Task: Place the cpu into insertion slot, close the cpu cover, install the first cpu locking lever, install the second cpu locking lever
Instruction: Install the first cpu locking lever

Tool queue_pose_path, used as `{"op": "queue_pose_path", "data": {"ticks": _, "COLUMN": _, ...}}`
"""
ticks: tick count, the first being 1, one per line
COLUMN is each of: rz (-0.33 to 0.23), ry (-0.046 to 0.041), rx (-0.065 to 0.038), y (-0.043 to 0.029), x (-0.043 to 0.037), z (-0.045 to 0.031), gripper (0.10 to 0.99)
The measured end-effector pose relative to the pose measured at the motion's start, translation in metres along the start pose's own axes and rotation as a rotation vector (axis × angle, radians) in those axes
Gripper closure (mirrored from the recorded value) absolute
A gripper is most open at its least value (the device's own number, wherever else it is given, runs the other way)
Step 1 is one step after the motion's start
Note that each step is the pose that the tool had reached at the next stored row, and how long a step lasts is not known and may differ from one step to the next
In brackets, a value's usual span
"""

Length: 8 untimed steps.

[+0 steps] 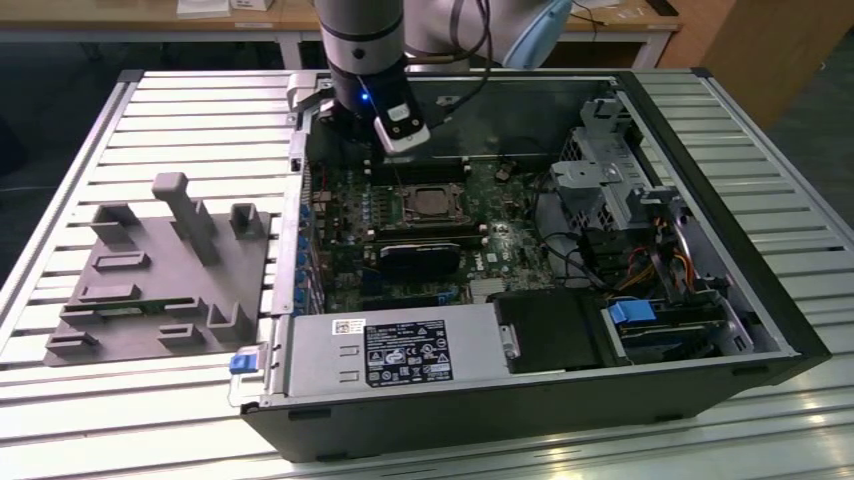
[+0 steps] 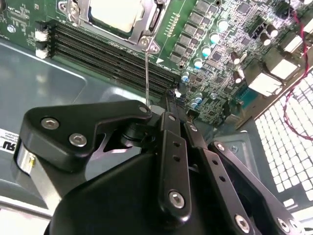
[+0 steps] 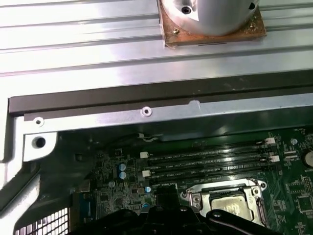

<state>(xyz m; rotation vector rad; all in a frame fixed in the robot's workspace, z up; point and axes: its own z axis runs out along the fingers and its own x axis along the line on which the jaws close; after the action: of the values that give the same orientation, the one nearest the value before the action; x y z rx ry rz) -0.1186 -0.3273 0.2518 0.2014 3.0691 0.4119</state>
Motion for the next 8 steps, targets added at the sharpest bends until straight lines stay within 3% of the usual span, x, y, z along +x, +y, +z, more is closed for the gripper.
{"op": "queue_pose_path", "data": {"ticks": 4, "rz": -0.001, "ry": 0.0007, "rx": 0.0, "y": 0.0008, "x": -0.004, "z": 0.0014, "gripper": 0.984}}
{"op": "queue_pose_path", "data": {"ticks": 8, "rz": -0.001, "ry": 0.0013, "rx": 0.0, "y": 0.0024, "x": -0.0137, "z": 0.003, "gripper": 0.984}}
